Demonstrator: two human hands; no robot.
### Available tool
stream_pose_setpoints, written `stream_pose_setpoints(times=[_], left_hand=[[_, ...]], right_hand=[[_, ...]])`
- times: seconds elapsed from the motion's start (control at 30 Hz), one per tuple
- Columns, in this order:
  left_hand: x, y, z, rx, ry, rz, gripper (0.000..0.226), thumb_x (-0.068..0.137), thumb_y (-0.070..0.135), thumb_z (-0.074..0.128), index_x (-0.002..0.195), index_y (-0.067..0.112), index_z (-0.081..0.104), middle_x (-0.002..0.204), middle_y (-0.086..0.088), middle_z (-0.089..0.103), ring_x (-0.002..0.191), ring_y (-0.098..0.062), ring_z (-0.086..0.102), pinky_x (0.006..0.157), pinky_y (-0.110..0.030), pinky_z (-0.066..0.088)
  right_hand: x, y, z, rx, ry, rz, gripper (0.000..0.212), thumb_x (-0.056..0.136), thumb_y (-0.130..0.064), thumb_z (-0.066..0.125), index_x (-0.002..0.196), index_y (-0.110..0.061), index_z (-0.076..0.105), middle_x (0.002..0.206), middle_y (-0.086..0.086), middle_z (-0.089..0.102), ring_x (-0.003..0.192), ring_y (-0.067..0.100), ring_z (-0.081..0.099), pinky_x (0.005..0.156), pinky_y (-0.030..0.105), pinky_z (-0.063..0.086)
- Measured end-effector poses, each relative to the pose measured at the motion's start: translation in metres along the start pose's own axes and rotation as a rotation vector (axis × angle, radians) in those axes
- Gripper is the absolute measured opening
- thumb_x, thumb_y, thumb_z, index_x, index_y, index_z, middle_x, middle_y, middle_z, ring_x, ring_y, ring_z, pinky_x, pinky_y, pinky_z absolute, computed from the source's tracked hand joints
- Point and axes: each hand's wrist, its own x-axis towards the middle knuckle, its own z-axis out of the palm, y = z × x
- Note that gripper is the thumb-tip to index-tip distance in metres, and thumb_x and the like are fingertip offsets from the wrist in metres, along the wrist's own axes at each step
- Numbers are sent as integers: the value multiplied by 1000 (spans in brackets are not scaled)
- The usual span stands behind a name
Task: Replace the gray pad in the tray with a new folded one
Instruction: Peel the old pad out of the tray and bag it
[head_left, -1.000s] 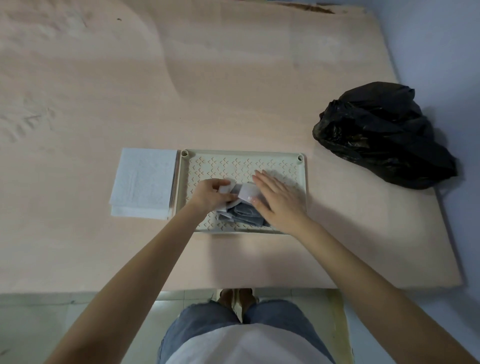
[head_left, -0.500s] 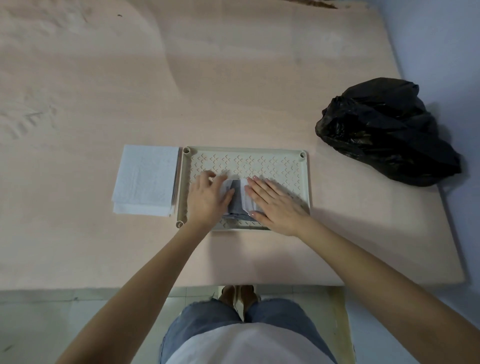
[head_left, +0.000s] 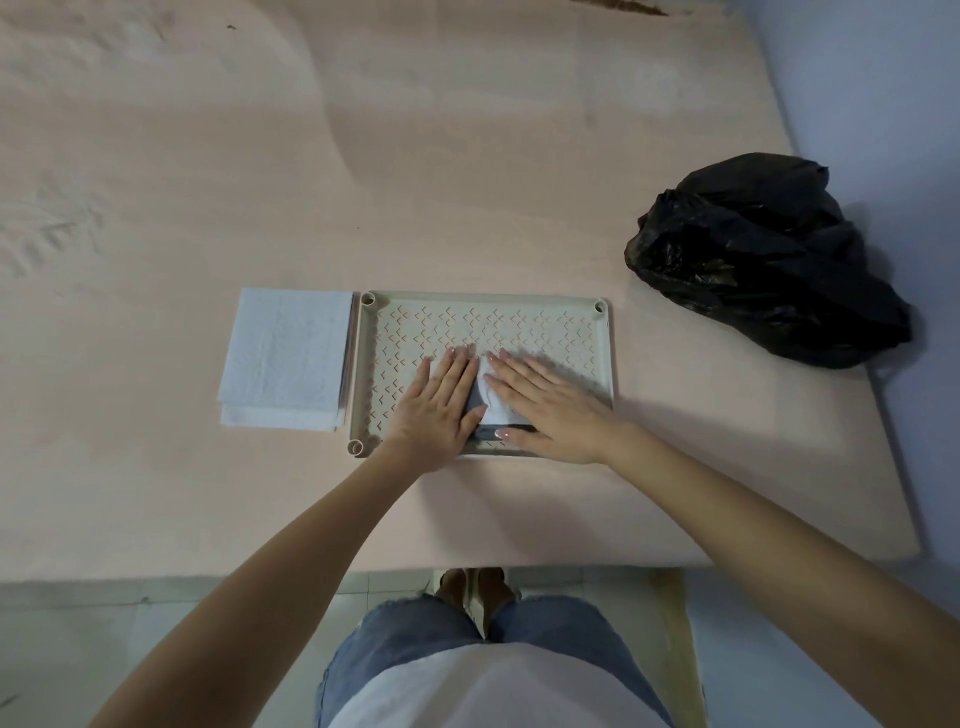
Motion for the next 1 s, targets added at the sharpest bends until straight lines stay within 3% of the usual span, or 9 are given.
stream_pose_setpoints(times=[0.1,0.2,0.3,0.43,0.5,0.57,0.63,0.8,1.0], left_hand=[[0,0,2,6,-19,4,70,81,50,-26,138,10,-27,145,-4,-31,142,-18,-23,118,-41,-11],[1,-4,3,-76,20,17,84,70,54,-42,140,11,-22,151,-4,-23,139,-17,-25,116,-37,-14],[0,-10,-5,-162,32,44,87,71,57,-39,143,14,-16,153,-1,-18,138,-14,-23,114,-32,-17],[-3,-10,-12,-27,68,218,77,85,51,-26,145,6,-8,154,-10,-11,143,-21,-10,119,-37,-5],[-4,-10,-7,15,53,259,74,89,49,-21,145,3,-5,155,-14,-6,145,-24,-4,120,-39,5],[-3,-12,-3,44,30,257,71,93,48,-15,146,2,0,156,-16,5,146,-26,6,119,-41,12],[-2,-14,-2,70,2,257,70,94,47,-15,146,3,2,156,-16,8,145,-28,9,119,-41,14],[0,-17,-7,67,-88,266,75,97,52,-5,146,0,17,153,-19,22,143,-30,21,117,-44,17],[-11,-25,-23,186,-75,513,76,93,57,-8,150,7,2,157,-12,-1,145,-26,-4,116,-41,-9]], right_hand=[[-13,-15,-1,42,-29,-76,66,92,-55,-1,146,-18,-9,153,-2,-19,140,10,-23,112,25,-21],[-17,-23,8,79,-76,-37,68,90,-55,-5,147,-18,-12,151,-3,-23,138,8,-26,108,23,-25],[-14,-21,10,107,-124,-29,66,88,-56,-5,142,-20,-18,147,-5,-28,135,6,-31,103,20,-28],[-14,-19,16,69,-163,-37,64,91,-56,1,141,-20,-18,145,-4,-29,133,8,-32,106,23,-26],[-15,-17,15,240,-146,-48,62,97,-51,13,147,-19,-3,151,-6,-18,138,5,-22,112,23,-18],[-21,-12,12,579,28,50,47,101,-37,29,145,-18,33,155,-5,17,143,4,5,119,28,2],[-30,-7,12,647,205,164,45,100,-35,29,138,-17,46,150,-6,33,142,5,18,119,34,14],[-36,-17,16,167,-26,74,64,88,-54,-10,145,-24,-9,151,-8,-19,139,6,-24,109,25,-23],[-31,-9,26,74,-100,58,69,87,-57,-11,147,-24,-11,152,-5,-20,140,11,-23,112,32,-21]])
